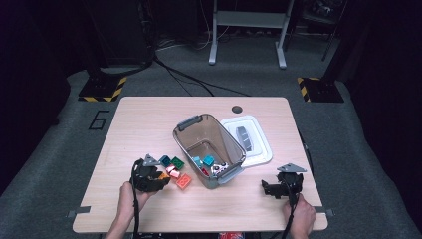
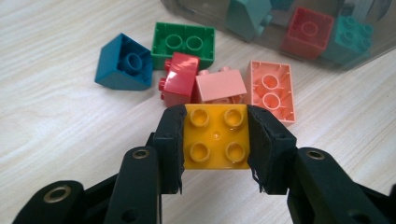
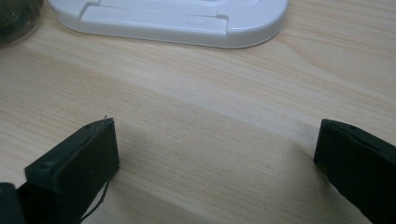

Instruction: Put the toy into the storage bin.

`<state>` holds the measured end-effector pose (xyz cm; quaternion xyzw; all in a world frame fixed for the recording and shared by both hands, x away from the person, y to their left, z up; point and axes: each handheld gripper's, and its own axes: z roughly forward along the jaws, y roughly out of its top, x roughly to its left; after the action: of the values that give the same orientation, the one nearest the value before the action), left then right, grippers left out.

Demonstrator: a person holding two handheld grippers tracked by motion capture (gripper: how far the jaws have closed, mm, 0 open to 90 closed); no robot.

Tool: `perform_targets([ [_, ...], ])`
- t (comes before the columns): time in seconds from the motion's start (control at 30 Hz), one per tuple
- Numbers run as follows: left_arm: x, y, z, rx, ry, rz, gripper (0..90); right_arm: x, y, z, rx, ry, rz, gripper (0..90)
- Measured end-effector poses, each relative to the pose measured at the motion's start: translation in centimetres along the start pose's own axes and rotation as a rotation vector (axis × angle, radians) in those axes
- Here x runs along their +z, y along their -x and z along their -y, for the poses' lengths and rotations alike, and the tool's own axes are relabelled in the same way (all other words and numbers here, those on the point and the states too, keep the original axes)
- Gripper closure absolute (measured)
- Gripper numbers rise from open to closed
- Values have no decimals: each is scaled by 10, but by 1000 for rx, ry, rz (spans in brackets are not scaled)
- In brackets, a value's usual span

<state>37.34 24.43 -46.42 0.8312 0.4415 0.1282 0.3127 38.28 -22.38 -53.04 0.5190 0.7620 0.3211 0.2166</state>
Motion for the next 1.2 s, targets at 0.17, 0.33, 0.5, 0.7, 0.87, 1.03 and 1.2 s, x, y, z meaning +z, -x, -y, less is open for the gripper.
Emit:
perform_targets([
  [0.17, -8, -7, -6, 8, 2, 1, 592, 0, 0, 0, -1, 1, 0, 0],
  [0.33, -18, -15, -14, 0, 23, 9, 592, 0, 0, 0, 1, 0, 1, 0],
  [0.5, -25, -22, -24, -28, 57, 25, 592, 0, 0, 0, 0, 0, 1, 0],
  [0.7, -31, -25, -35, -24, 68, 24, 592, 0, 0, 0, 2, -1, 2, 0],
  [0.87, -39, -25, -49, 7, 80, 16, 592, 0, 0, 0, 2, 0, 2, 0],
  [1.03, -47, -22, -64, 29, 96, 21, 592, 0, 0, 0, 2, 0, 2, 0],
  [1.2, -55, -19, -80, 45, 128, 20, 592, 0, 0, 0, 2, 0, 1, 0],
])
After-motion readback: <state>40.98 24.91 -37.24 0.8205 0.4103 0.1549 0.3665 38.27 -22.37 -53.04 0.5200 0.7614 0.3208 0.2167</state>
